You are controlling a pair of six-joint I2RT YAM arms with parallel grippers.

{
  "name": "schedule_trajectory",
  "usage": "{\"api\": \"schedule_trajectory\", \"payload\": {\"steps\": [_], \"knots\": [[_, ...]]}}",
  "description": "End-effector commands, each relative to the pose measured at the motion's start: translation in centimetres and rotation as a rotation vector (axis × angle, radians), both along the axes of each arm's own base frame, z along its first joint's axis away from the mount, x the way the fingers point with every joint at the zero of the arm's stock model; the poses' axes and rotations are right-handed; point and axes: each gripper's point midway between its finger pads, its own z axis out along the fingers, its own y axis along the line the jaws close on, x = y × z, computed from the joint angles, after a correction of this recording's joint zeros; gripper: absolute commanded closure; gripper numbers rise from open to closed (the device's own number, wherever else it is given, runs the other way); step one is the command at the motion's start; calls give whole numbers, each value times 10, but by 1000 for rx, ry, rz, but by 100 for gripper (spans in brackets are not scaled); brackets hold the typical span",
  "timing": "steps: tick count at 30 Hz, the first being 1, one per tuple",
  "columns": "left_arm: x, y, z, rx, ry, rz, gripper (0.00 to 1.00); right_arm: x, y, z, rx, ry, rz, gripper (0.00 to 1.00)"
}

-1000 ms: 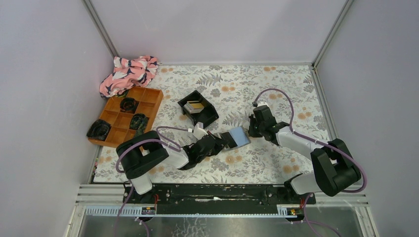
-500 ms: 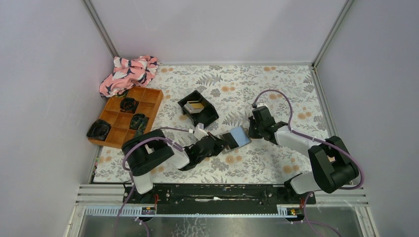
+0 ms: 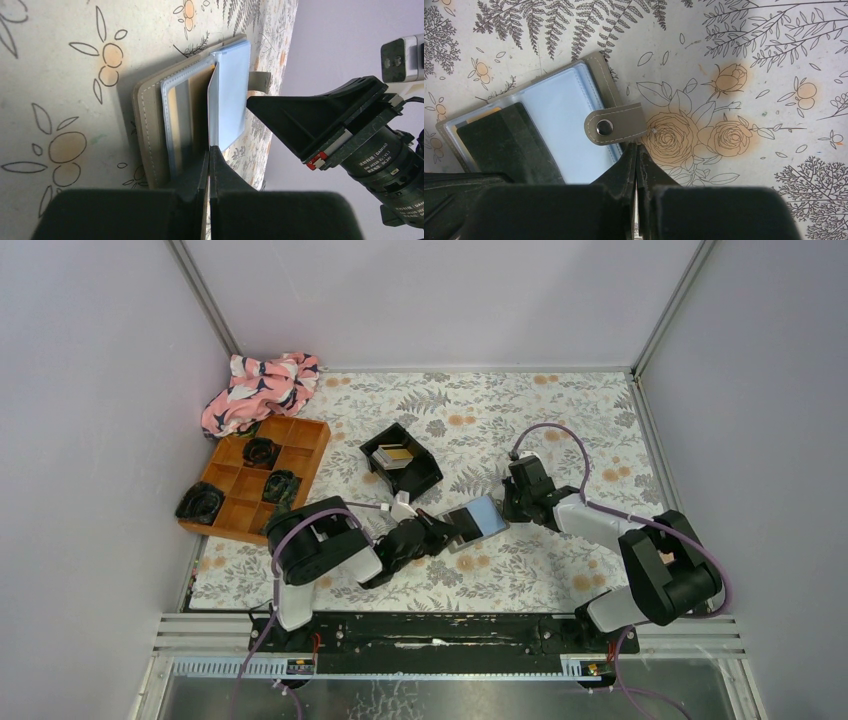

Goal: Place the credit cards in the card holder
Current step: Insert the credit card into the card holder.

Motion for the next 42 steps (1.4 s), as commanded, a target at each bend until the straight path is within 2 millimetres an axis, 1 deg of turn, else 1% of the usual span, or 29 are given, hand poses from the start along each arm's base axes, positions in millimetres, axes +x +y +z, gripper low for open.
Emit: {"api": "schedule_trajectory", "payload": {"steps": [1, 10, 22, 31, 36, 42], "knots": [[1, 6, -9, 32, -20, -17, 100, 12, 10, 12, 30, -34, -3, 100], [8, 8, -11, 71, -41, -24, 100, 11, 13, 8, 38, -20, 4, 100], [16, 2, -14, 76, -55, -40, 100, 10, 15, 4, 43, -4, 14, 100], [15, 2, -17, 79, -51, -50, 100, 9, 16, 2, 46, 6, 16, 100], [10, 4, -21, 76, -35, -58, 100, 8, 17, 0, 49, 11, 16, 100], [6, -10, -18, 32, -28, -112, 100, 8, 16, -1, 45, 15, 17, 100]]}}
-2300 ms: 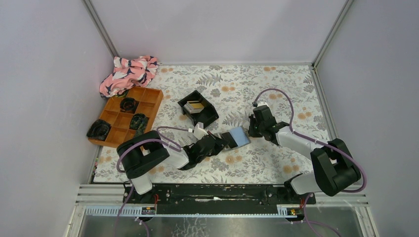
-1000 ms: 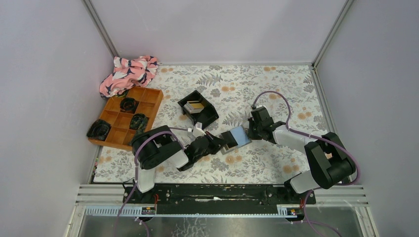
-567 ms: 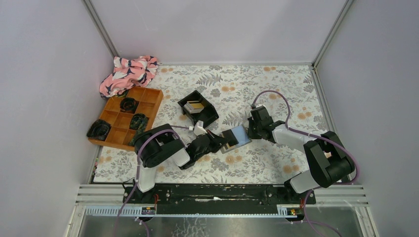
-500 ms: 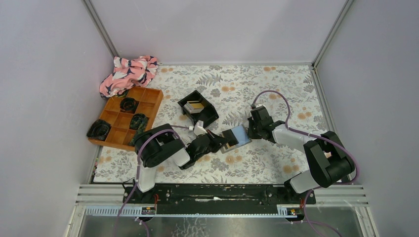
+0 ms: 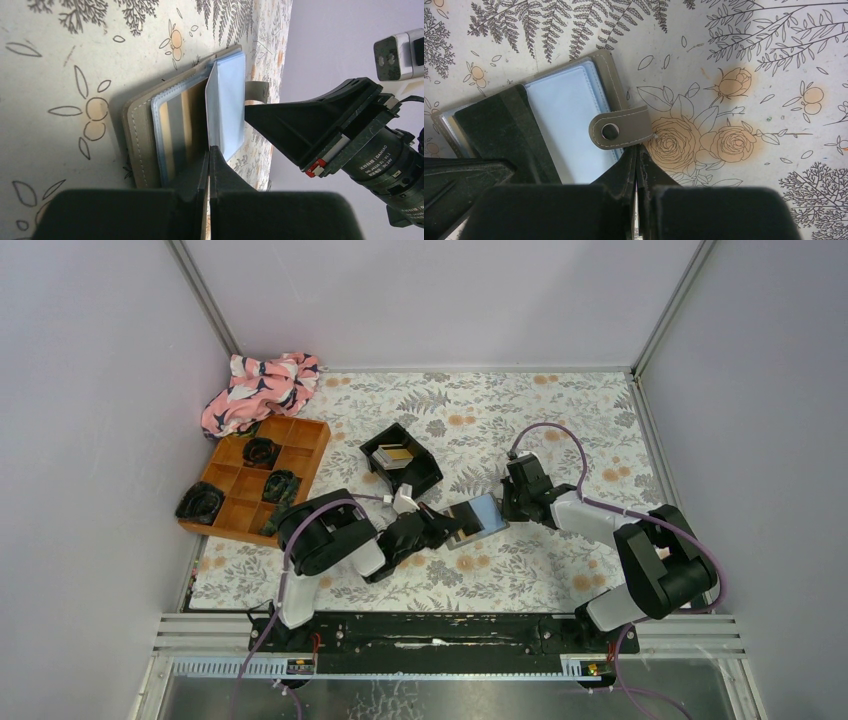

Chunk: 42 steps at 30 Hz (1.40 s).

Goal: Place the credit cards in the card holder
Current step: Insert the credit card into the card holder.

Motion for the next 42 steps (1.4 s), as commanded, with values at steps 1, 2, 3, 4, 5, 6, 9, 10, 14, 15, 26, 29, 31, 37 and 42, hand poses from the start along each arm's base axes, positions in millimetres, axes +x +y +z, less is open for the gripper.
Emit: {"api": "schedule_trajectory", "payload": {"steps": [1, 2, 3, 4, 5, 6, 9, 10, 14, 15, 26, 29, 31, 37, 42], "knots": [[-9, -7, -15, 30, 31, -69, 100, 7, 14, 5, 46, -9, 16, 100], [-10, -8, -16, 32, 34, -77, 100, 7, 14, 5, 45, -8, 15, 100], [-12, -9, -16, 34, 37, -84, 100, 7, 14, 5, 45, -8, 16, 100], [-14, -9, -16, 35, 39, -87, 100, 7, 14, 5, 44, -8, 15, 100], [-15, -9, -17, 36, 42, -91, 100, 8, 14, 5, 46, -8, 15, 100], [-17, -10, -18, 37, 45, -96, 100, 8, 14, 5, 46, -7, 15, 100], [-23, -9, -20, 38, 60, -106, 100, 8, 14, 5, 43, -7, 14, 100], [-26, -7, -21, 41, 66, -107, 100, 9, 14, 5, 43, -7, 14, 100], [-30, -4, -25, 45, 71, -108, 100, 8, 15, 4, 47, -2, 17, 100], [-30, -4, -25, 43, 70, -111, 100, 8, 15, 4, 47, -2, 19, 100], [-13, -13, -30, 35, 91, -37, 100, 4, 20, 2, 68, 11, 21, 100], [-9, -14, -34, 35, 102, -1, 100, 1, 24, 0, 69, 18, 26, 100], [-7, -19, -34, 32, 103, 8, 100, -1, 25, -2, 72, 22, 27, 100], [-5, -26, -35, 59, 111, 31, 95, -3, 27, -2, 75, 24, 28, 100], [-15, -24, -43, 129, 141, 11, 68, -2, 28, -1, 80, 20, 28, 100]]}}
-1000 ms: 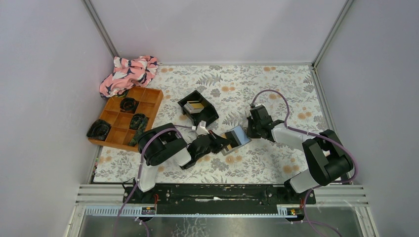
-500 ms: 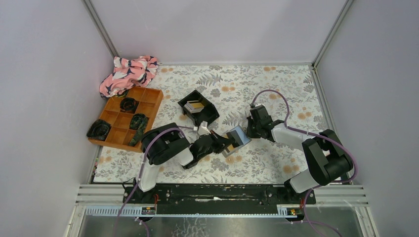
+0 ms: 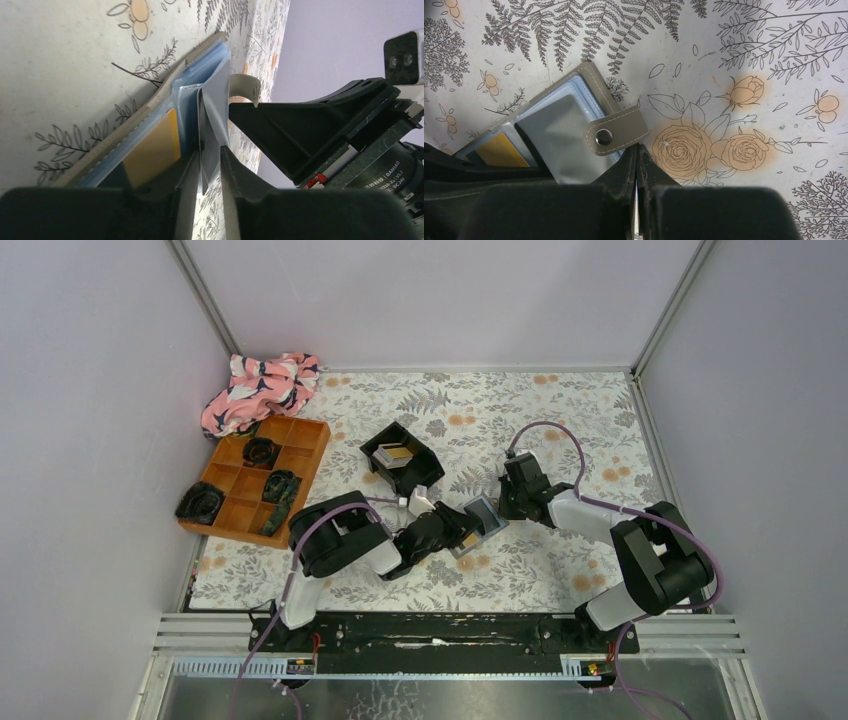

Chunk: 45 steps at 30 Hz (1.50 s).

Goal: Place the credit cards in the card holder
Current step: Insert the credit card into the card holder.

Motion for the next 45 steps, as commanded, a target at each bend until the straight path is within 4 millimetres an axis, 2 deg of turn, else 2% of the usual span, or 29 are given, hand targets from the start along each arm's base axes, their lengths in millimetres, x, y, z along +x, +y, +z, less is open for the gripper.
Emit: {"api": "schedule_trajectory", "payload": {"steps": [1, 6, 11, 26, 31, 34, 45], "knots": [[-21, 14, -41, 185, 84, -32, 65, -7, 20, -1, 55, 22, 37, 100], [-34, 28, -43, 229, 95, -44, 54, -5, 19, 7, 53, 0, 38, 100], [-40, 36, -41, 291, 86, -74, 49, -3, 19, 11, 50, -5, 39, 100], [-40, 53, -13, 360, 22, -71, 47, 0, 18, 18, 49, -22, 37, 100], [-38, 50, 2, 323, -26, -68, 47, -1, 19, 19, 54, -25, 38, 100], [-34, 45, 18, 285, -96, -75, 47, -1, 20, 19, 57, -22, 42, 100], [-7, 36, 62, 373, -272, -83, 47, -4, 19, 20, 64, -27, 39, 100]]}}
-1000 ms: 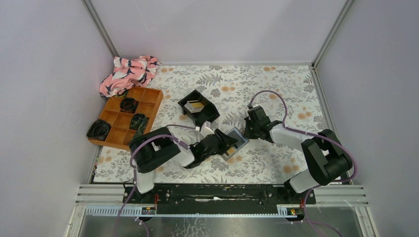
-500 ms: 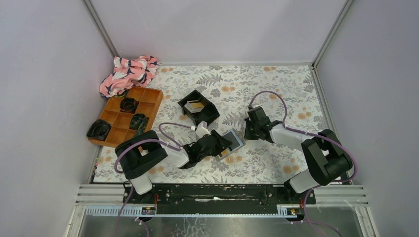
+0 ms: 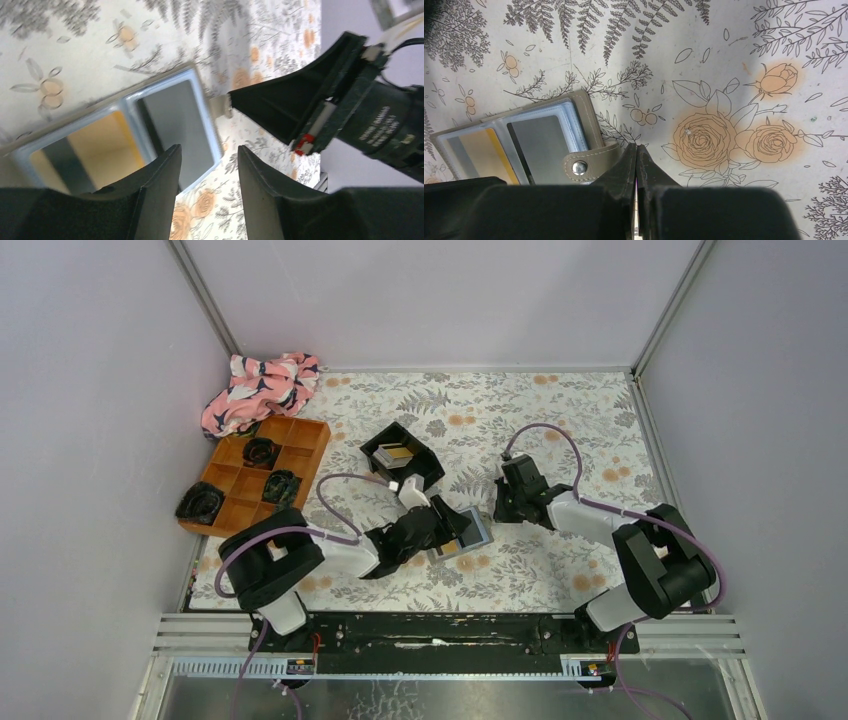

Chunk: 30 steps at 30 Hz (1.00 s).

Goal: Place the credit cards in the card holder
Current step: Insert the credit card into the card holder, then pick up the credit card from the storage box.

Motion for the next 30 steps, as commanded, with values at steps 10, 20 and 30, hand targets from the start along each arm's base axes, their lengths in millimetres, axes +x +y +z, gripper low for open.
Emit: {"api": "schedule_trajectory", "payload": {"steps": [10, 20, 30], "knots": [[23, 51, 64, 119, -216, 158, 47, 25, 6, 57, 15, -169, 15, 99], [36, 131, 96, 238, -302, 398, 25, 95, 43, 181, 143, -555, 64, 81], [55, 177, 100, 269, -283, 525, 7, 153, 133, 256, 404, -753, 303, 45]]}}
